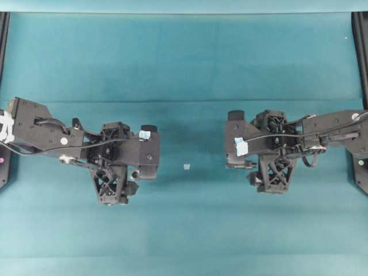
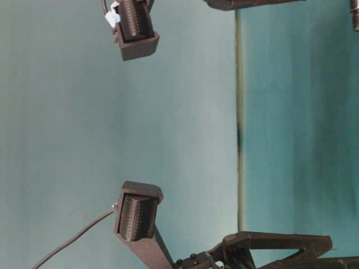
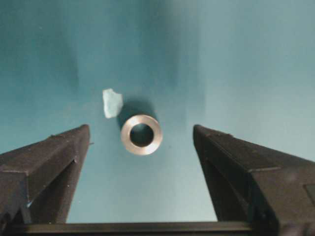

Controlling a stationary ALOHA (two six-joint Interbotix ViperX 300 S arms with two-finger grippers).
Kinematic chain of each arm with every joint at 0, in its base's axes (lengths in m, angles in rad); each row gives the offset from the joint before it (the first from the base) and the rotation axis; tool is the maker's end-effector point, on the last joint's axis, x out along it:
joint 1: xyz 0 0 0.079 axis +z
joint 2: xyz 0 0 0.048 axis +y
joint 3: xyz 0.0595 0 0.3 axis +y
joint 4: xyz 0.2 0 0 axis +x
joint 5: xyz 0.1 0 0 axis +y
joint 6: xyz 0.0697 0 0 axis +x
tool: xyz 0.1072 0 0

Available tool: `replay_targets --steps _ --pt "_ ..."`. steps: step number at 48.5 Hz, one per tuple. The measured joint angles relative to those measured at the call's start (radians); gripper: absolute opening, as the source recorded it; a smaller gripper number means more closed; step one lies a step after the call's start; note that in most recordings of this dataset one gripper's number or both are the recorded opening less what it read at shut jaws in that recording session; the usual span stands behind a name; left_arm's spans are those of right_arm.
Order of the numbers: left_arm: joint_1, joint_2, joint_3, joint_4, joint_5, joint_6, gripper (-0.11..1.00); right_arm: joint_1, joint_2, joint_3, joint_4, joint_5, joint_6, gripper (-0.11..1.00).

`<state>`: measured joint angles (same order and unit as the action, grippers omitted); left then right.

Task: Insert the washer onto the shaft with both hands.
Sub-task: 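Open both grippers and lower them around the washer and shaft, then close left gripper on the washer and right gripper on the shaft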

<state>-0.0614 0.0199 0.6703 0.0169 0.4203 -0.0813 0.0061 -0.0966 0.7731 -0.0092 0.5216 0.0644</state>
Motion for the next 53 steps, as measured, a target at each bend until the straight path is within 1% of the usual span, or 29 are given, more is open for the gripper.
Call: replay_targets --steps 11,29,53 --pt "-0.002 0.037 0.002 0.000 -0.021 -0.008 0.90 0.000 0.023 0.017 0.000 -0.026 0.000 0.93" --pt "-0.005 0.086 0.002 0.000 -0.034 -0.009 0.90 0.000 0.057 0.018 0.003 -0.049 0.000 0.93" --pt "-0.003 0.089 0.002 0.002 -0.035 -0.009 0.90 0.000 0.074 0.028 0.005 -0.058 0.000 0.93"
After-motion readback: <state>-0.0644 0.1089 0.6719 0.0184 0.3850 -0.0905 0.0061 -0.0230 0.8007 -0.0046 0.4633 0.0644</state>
